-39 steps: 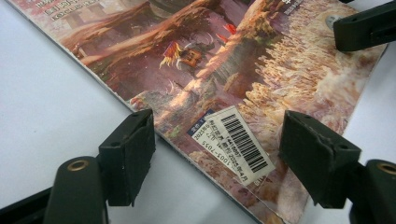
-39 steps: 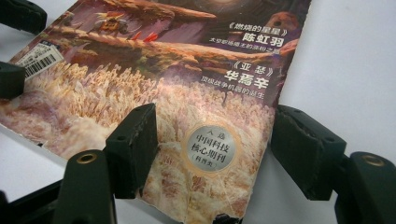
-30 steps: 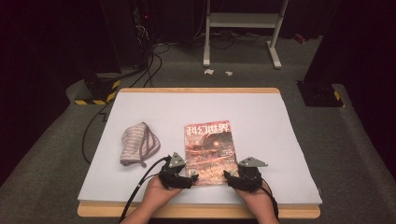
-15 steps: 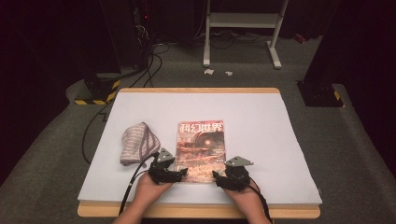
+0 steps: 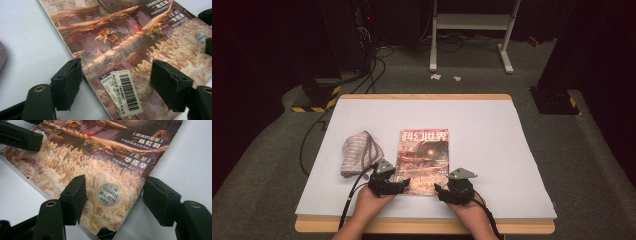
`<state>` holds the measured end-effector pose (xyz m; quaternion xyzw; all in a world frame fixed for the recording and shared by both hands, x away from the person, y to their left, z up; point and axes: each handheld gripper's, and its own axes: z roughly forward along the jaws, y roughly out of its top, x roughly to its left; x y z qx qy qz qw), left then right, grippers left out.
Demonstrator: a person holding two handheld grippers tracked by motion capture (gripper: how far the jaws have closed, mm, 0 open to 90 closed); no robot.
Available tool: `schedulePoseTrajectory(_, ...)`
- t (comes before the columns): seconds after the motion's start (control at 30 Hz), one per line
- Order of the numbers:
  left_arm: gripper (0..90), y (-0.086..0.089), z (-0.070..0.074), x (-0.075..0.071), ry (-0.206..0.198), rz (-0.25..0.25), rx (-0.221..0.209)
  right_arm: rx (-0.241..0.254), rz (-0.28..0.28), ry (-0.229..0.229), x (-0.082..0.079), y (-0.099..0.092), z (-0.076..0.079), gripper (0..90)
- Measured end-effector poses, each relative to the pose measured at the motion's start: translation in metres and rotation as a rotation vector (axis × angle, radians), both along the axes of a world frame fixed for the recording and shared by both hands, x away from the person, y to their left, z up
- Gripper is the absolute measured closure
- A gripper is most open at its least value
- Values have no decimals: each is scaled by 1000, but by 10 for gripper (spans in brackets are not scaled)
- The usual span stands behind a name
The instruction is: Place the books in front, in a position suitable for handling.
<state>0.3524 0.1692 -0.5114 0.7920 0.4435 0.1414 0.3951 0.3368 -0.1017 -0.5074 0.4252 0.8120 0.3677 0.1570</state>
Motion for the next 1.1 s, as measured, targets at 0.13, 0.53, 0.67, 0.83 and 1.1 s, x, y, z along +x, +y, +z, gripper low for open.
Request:
schedulePoseTrajectory(0.13, 260, -2, 0, 0, 2, 9, 9, -1, 2, 4, 0, 0, 0, 358)
schedulePoseTrajectory(0.53, 304, 7, 3, 6, 73, 34, -91, -1, -4, 4, 0, 0, 0, 362)
schedulePoseTrajectory(0.67, 339, 12, 2, 8, 92, 50, -149, -5, -7, 2, -1, 0, 0, 364)
schedulePoseTrajectory(0.83, 363, 12, 2, 7, 88, 58, -170, -7, -10, 0, -1, -2, 1, 364)
schedulePoseTrajectory(1.1, 398, 16, 6, 2, 54, 71, -250, -1, -17, -1, -2, -4, 0, 364)
